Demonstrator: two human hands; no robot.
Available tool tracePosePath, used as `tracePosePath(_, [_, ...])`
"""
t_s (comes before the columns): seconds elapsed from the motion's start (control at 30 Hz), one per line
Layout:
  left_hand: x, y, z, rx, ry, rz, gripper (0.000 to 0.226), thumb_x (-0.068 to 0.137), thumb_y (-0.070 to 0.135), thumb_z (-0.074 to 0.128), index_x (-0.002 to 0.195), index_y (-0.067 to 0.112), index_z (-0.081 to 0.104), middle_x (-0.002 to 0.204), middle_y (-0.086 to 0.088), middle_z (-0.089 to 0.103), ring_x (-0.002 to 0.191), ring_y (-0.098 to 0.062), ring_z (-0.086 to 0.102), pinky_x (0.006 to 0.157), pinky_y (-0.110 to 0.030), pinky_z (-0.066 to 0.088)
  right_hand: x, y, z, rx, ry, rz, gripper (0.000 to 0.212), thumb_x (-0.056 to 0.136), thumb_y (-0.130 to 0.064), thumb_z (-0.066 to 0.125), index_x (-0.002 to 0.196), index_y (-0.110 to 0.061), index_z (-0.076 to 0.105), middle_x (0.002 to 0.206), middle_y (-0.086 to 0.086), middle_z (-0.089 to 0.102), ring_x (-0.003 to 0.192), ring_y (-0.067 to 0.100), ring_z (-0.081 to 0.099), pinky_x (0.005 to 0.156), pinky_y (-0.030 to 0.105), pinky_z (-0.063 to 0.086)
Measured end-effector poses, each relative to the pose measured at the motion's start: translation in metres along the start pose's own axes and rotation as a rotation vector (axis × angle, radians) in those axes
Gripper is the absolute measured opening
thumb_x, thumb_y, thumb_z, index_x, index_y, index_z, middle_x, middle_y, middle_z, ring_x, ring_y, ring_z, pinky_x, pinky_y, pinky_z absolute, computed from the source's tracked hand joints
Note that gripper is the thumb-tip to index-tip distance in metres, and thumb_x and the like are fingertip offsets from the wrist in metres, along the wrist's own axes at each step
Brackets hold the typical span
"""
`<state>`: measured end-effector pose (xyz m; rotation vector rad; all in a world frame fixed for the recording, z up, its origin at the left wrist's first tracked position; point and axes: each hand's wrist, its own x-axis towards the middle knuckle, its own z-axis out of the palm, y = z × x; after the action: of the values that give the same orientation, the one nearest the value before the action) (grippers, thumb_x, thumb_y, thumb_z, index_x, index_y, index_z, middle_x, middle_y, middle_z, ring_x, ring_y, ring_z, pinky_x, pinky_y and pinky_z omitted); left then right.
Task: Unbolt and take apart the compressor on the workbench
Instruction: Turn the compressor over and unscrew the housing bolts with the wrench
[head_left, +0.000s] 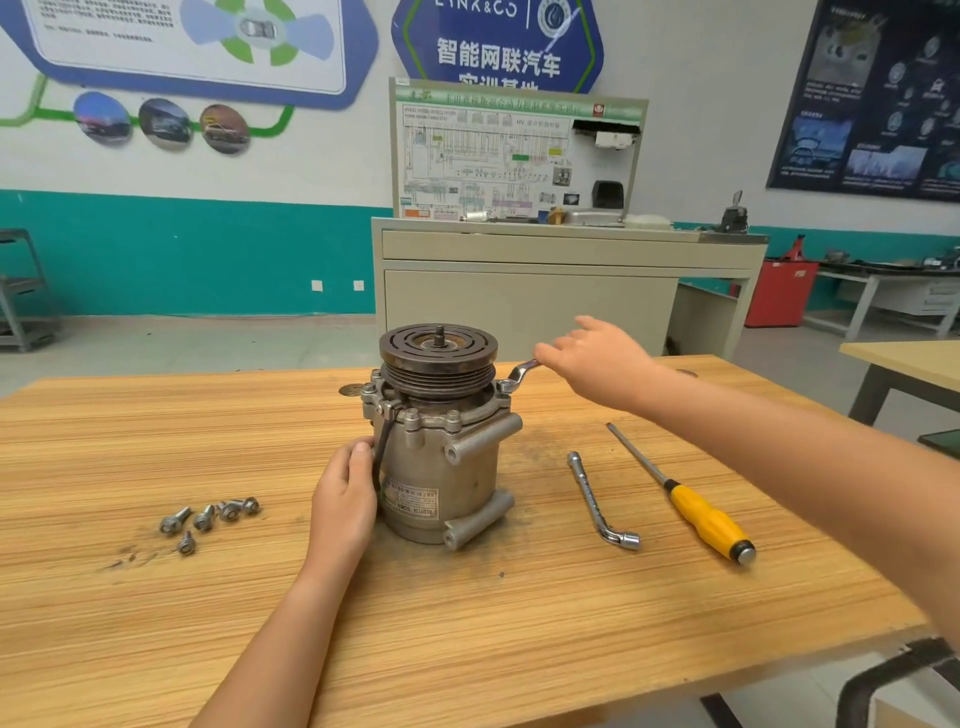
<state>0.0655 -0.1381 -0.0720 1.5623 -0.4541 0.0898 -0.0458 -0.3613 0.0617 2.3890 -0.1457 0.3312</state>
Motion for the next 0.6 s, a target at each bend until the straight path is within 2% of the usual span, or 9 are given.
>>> tracePosePath(0.03, [0.000,0.000,0.000,0.000,-0.002,-0.001,0.021,0.101,0.022,0.036,0.110,0.023,0.056,0.102,0.013,0.054,0.102,-0.004,0.046,0.083,-0.016,0.029,0.008,-0.003,0.007,0.014,0.025,0.012,0.034,0.093,0.000,0.038,0.125,-0.010,0.043,0.113,0.006,0.062,0.105,0.023,0.058,0.107,0.037,0.028])
tracePosePath(0.1, [0.000,0.000,0.000,0.000,-0.005,0.001,0.024,0.101,0.022,0.036,0.113,0.021,0.056,0.104,0.013,0.054,0.103,-0.003,0.046,0.082,-0.015,0.029,0.022,-0.013,0.017,0.062,0.074,0.045,0.035,0.094,0.000,0.037,0.126,-0.008,0.046,0.125,0.008,0.058,0.116,0.021,0.052,0.112,0.037,0.017])
tracePosePath(0.17, [0.000,0.001,0.000,0.004,-0.006,0.004,0.023,0.101,0.022,0.036,0.113,0.021,0.056,0.105,0.012,0.054,0.104,-0.004,0.046,0.082,-0.014,0.029,0.028,-0.021,0.018,0.121,0.117,0.080,0.033,0.094,-0.001,0.037,0.123,-0.009,0.050,0.121,0.007,0.061,0.111,0.021,0.055,0.109,0.034,0.022])
tracePosePath(0.2, [0.000,0.000,0.000,0.005,-0.006,0.005,0.022,0.101,0.022,0.036,0.112,0.022,0.055,0.105,0.012,0.054,0.105,-0.004,0.046,0.083,-0.015,0.029,0.027,-0.021,0.016,0.163,0.141,0.120,0.031,0.095,-0.002,0.036,0.121,-0.010,0.051,0.116,0.006,0.063,0.106,0.022,0.058,0.103,0.032,0.030])
tracePosePath(0.27, [0.000,0.000,0.000,0.002,-0.009,0.002,0.022,0.101,0.022,0.036,0.112,0.021,0.055,0.105,0.012,0.054,0.105,-0.005,0.047,0.083,-0.016,0.030,0.017,-0.018,0.011,0.307,0.234,0.260,0.029,0.097,-0.006,0.036,0.122,-0.010,0.051,0.098,0.006,0.067,0.087,0.025,0.060,0.077,0.033,0.041])
tracePosePath(0.3, [0.000,0.000,0.000,0.001,-0.008,0.002,0.023,0.101,0.022,0.036,0.113,0.020,0.056,0.104,0.012,0.054,0.104,-0.005,0.047,0.082,-0.016,0.030,0.010,-0.017,0.006,0.406,0.288,0.339,0.028,0.098,-0.010,0.036,0.123,-0.010,0.049,0.087,0.005,0.065,0.076,0.025,0.058,0.064,0.035,0.040])
tracePosePath(0.37, [0.001,0.000,0.001,0.005,-0.004,0.004,0.025,0.101,0.022,0.036,0.114,0.019,0.056,0.102,0.014,0.053,0.103,-0.004,0.046,0.080,-0.014,0.030,-0.007,-0.015,-0.003,0.587,0.328,0.442,0.027,0.100,-0.018,0.034,0.124,-0.010,0.044,0.073,0.004,0.054,0.066,0.026,0.051,0.056,0.033,0.034])
tracePosePath(0.47, [0.001,-0.001,0.001,0.010,-0.002,0.005,0.025,0.101,0.022,0.036,0.115,0.018,0.057,0.101,0.014,0.053,0.103,-0.004,0.046,0.080,-0.014,0.030,-0.033,-0.018,-0.018,0.591,0.173,0.442,0.025,0.099,-0.022,0.032,0.120,-0.014,0.043,0.066,0.000,0.047,0.064,0.028,0.052,0.053,0.032,0.035])
tracePosePath(0.6, [0.000,0.000,0.001,0.013,0.002,0.002,0.026,0.101,0.022,0.036,0.115,0.017,0.057,0.102,0.012,0.054,0.102,-0.005,0.046,0.081,-0.015,0.029,-0.054,-0.033,-0.033,0.395,-0.038,0.346,0.030,0.094,-0.010,0.037,0.122,-0.018,0.044,0.063,-0.004,0.040,0.063,0.020,0.044,0.043,0.028,0.024])
